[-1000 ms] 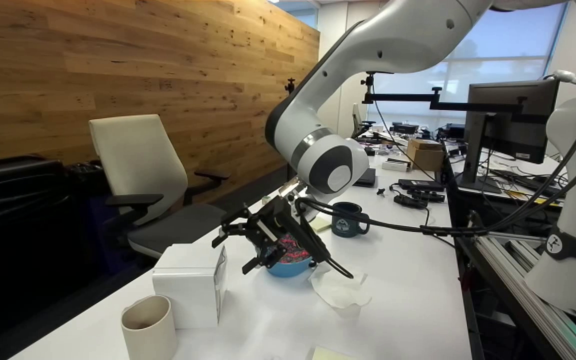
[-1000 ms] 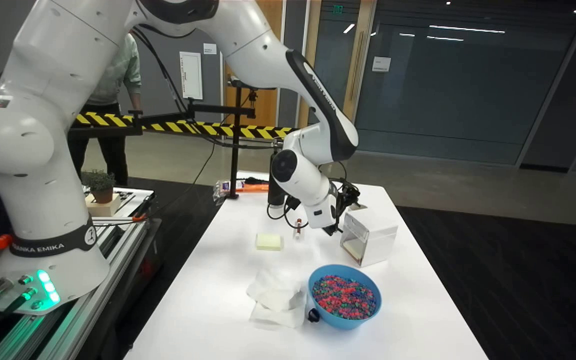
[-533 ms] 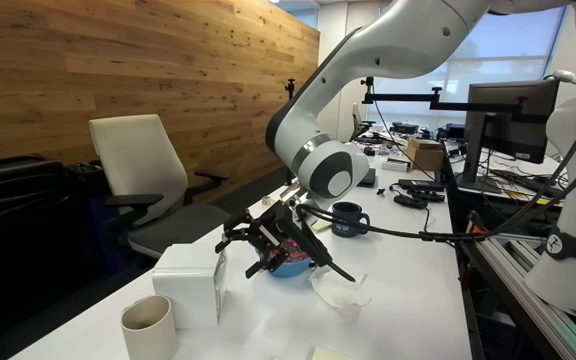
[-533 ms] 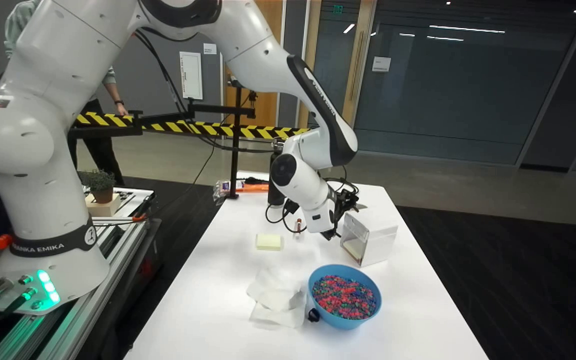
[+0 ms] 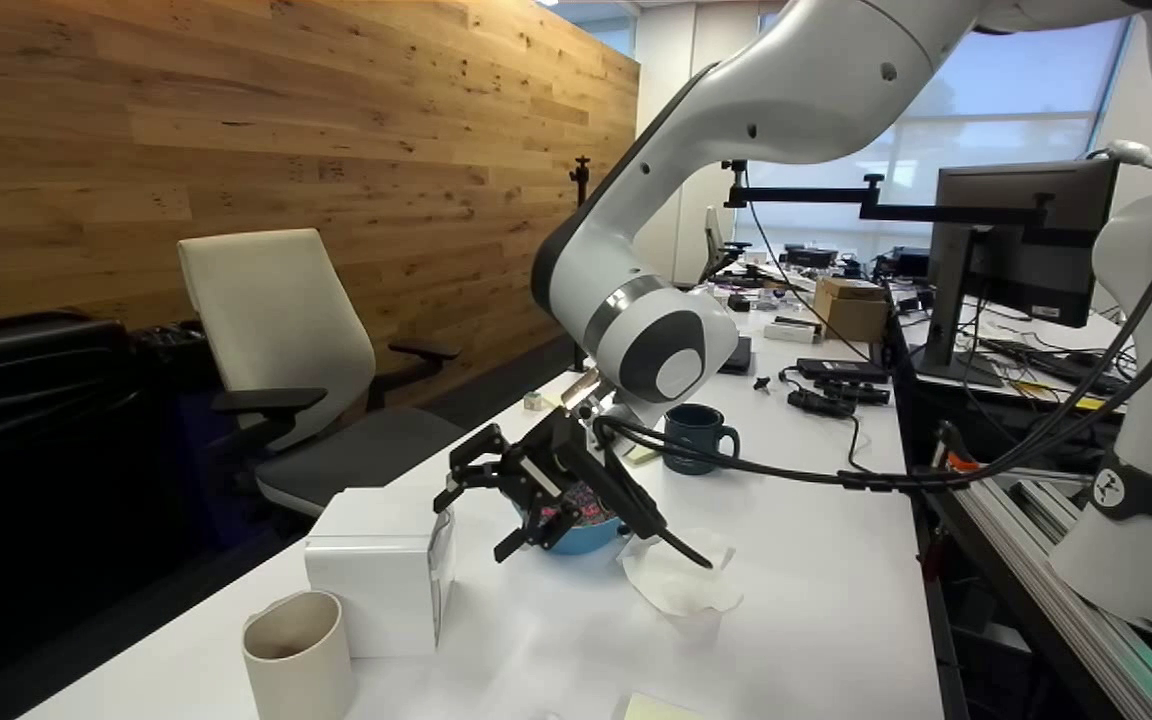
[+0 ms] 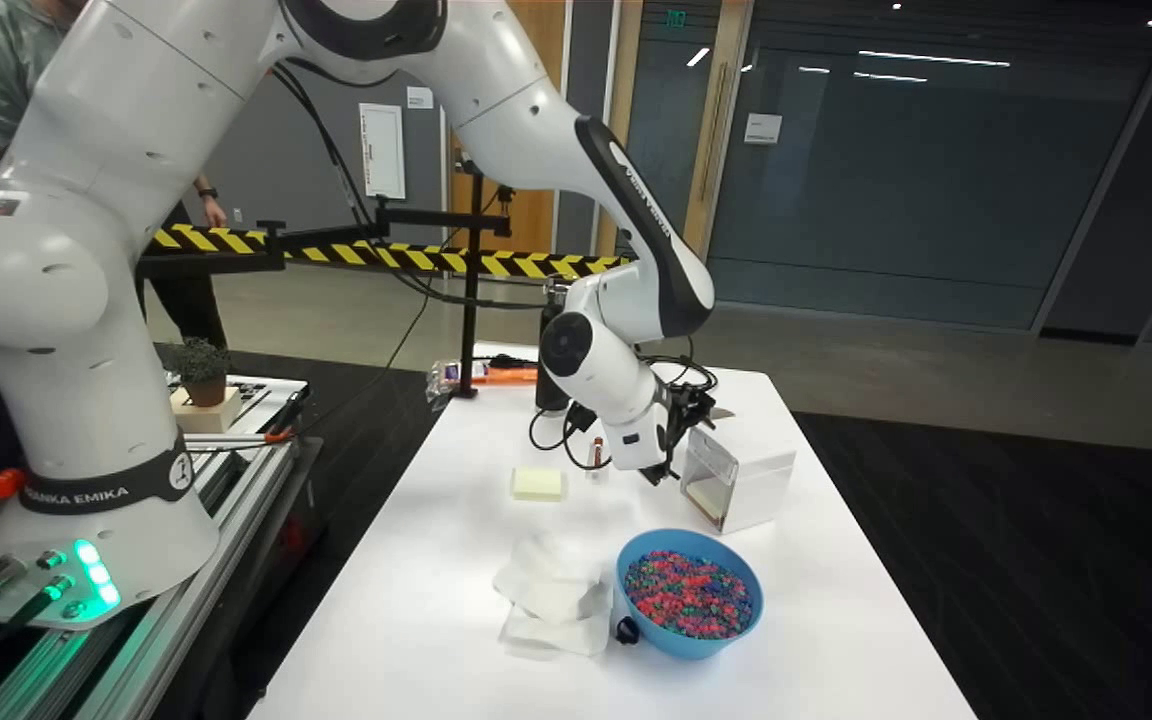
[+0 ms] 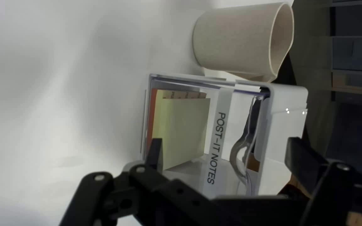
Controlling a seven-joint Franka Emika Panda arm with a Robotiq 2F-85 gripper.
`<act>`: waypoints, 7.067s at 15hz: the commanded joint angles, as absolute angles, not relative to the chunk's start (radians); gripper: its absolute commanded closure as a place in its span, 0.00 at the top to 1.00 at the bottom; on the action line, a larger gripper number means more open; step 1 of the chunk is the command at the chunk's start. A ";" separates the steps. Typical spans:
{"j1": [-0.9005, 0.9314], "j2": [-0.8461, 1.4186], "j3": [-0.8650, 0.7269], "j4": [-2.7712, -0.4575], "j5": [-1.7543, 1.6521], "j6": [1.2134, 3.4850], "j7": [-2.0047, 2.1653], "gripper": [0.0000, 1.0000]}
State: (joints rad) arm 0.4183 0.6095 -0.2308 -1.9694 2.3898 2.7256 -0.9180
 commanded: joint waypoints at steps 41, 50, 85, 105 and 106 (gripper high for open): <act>0.318 0.574 -0.233 -2.055 2.264 2.658 -0.917 1.00; 0.307 0.533 -0.196 -2.101 2.243 2.647 -0.912 1.00; 0.303 0.510 -0.173 -2.153 2.247 2.634 -0.928 1.00; 0.327 0.514 -0.111 -2.108 2.315 2.647 -0.929 1.00; 0.328 0.516 -0.111 -2.102 2.318 2.648 -0.928 1.00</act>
State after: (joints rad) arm 0.3217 0.5323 -0.1117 -2.1061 2.2774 2.6543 -0.9162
